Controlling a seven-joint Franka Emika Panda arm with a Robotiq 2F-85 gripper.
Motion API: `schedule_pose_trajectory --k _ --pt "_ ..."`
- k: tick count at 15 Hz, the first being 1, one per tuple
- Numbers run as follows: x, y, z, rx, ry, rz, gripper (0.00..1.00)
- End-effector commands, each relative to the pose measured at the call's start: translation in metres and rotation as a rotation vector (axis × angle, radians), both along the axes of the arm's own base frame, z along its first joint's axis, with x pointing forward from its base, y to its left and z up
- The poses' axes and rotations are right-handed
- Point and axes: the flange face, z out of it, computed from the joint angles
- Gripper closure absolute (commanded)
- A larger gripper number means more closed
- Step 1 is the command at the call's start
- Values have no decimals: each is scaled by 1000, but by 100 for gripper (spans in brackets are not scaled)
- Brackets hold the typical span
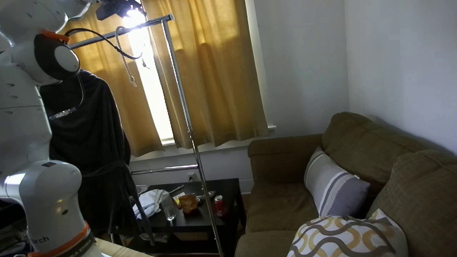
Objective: Move the piece of rope to the top metal rod
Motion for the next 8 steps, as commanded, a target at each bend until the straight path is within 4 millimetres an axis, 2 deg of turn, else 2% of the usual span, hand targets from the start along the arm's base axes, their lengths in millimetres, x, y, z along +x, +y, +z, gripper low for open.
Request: schedule_pose_trajectory --k 1,8 --pt "-38 1 18 32 -12 11 0" --pt "-95 -4 24 96 95 14 0"
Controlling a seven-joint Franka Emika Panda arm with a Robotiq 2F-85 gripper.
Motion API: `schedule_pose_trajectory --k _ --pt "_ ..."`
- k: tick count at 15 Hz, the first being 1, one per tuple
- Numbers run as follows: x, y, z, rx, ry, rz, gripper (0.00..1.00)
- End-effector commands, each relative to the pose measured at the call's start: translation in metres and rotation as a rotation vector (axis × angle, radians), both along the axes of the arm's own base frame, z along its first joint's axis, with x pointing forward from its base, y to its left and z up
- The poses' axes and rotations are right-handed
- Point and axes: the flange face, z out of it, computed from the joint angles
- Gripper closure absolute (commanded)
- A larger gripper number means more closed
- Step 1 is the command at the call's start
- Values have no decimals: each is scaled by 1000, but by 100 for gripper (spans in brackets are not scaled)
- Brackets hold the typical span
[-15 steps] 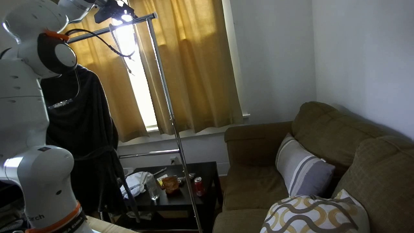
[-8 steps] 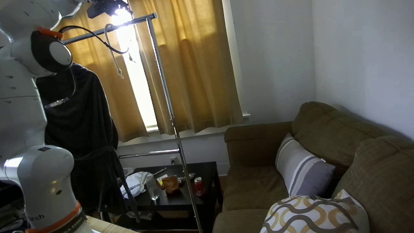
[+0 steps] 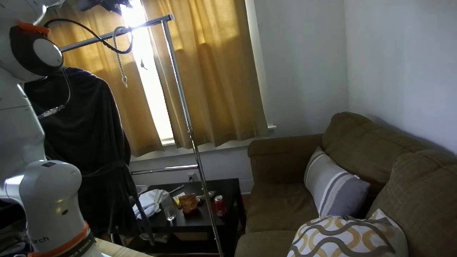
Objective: Move the piece of rope to the top metal rod
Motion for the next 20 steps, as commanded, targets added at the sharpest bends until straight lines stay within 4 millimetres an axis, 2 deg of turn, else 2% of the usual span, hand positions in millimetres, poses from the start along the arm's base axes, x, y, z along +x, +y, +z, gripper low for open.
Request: schedule_pose_trajectory --k 1,7,13,17,20 --pt "-43 -4 4 63 54 17 0" --pt "-85 -4 -1 4 34 -11 0" --pt "-98 -20 -40 -29 91 9 0" --pt "-106 -25 -57 -5 75 38 0" --pt "-115 -23 -62 14 63 85 0"
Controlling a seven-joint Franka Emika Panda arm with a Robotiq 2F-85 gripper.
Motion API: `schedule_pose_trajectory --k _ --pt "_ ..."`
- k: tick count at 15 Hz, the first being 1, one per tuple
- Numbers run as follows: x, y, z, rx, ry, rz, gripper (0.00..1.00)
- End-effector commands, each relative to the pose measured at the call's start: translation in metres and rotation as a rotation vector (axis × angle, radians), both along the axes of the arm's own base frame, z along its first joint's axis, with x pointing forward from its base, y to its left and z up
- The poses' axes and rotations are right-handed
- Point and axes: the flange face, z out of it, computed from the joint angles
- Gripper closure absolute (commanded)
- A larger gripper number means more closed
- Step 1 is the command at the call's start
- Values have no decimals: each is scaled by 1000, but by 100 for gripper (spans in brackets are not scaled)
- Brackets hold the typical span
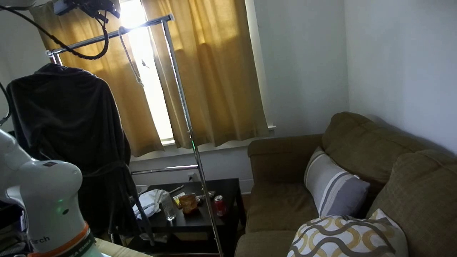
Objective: Move the piece of rope to the top metal rod
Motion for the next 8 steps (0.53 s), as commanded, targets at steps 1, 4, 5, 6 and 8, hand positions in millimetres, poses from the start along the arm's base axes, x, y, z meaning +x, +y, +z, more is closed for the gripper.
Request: schedule_pose_trajectory --k 1,4,5,6,8 --pt "-21 -2 -15 26 -7 65 0" --pt "-28 -2 -22 19 -38 109 0" --pt "-16 4 -9 18 -21 77 0" --pt "-16 4 -11 15 -23 78 0" --pt "-16 5 -9 13 -28 73 0"
